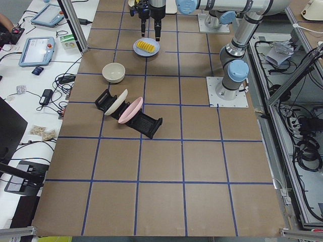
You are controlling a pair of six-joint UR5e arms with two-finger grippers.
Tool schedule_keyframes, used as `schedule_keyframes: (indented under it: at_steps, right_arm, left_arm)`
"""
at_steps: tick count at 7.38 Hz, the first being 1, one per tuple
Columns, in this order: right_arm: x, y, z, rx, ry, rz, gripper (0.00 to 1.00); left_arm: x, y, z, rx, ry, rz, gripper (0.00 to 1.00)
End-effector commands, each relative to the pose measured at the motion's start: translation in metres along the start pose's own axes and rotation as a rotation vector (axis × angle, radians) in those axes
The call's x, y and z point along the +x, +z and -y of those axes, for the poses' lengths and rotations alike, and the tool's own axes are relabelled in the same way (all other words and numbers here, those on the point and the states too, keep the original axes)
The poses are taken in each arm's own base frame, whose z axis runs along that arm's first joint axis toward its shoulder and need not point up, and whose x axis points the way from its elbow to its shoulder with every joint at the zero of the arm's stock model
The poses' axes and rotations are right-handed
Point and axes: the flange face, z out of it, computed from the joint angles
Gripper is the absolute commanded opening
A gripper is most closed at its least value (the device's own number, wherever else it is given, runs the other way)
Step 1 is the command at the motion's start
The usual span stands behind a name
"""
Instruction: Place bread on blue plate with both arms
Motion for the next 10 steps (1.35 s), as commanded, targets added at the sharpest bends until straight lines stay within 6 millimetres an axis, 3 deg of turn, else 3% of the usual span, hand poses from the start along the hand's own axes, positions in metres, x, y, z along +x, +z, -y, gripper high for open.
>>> schedule_keyframes:
  at_steps: [1, 2, 3, 5, 7, 8, 10]
  right_arm:
    - [0.063, -0.110, -0.016, 0.010, 0.052, -0.033, 1.00]
    - [0.063, -0.146, -0.042, 0.005, 0.063, -0.037, 1.00]
    - [0.061, -0.169, -0.051, 0.042, 0.045, -0.062, 1.00]
    - [0.048, -0.209, -0.028, 0.054, -0.045, -0.070, 1.00]
    - [0.050, -0.217, -0.003, -0.049, -0.063, -0.128, 1.00]
    - [0.062, -0.206, -0.003, -0.098, -0.143, -0.130, 1.00]
    - [0.055, -0.206, -0.008, -0.099, -0.172, -0.121, 1.00]
  left_arm:
    - [-0.003, 0.002, -0.001, -0.016, 0.039, 0.030, 1.00]
    - [-0.003, 0.002, -0.001, -0.014, 0.037, 0.030, 1.00]
    - [-0.003, 0.005, -0.001, -0.022, 0.037, 0.029, 1.00]
    - [-0.002, 0.006, 0.001, -0.019, 0.023, 0.019, 1.00]
    - [-0.001, 0.007, 0.001, -0.022, 0.023, 0.017, 1.00]
    - [-0.001, 0.006, 0.001, -0.019, 0.023, 0.014, 1.00]
    - [-0.001, 0.003, 0.000, -0.014, 0.023, 0.013, 1.00]
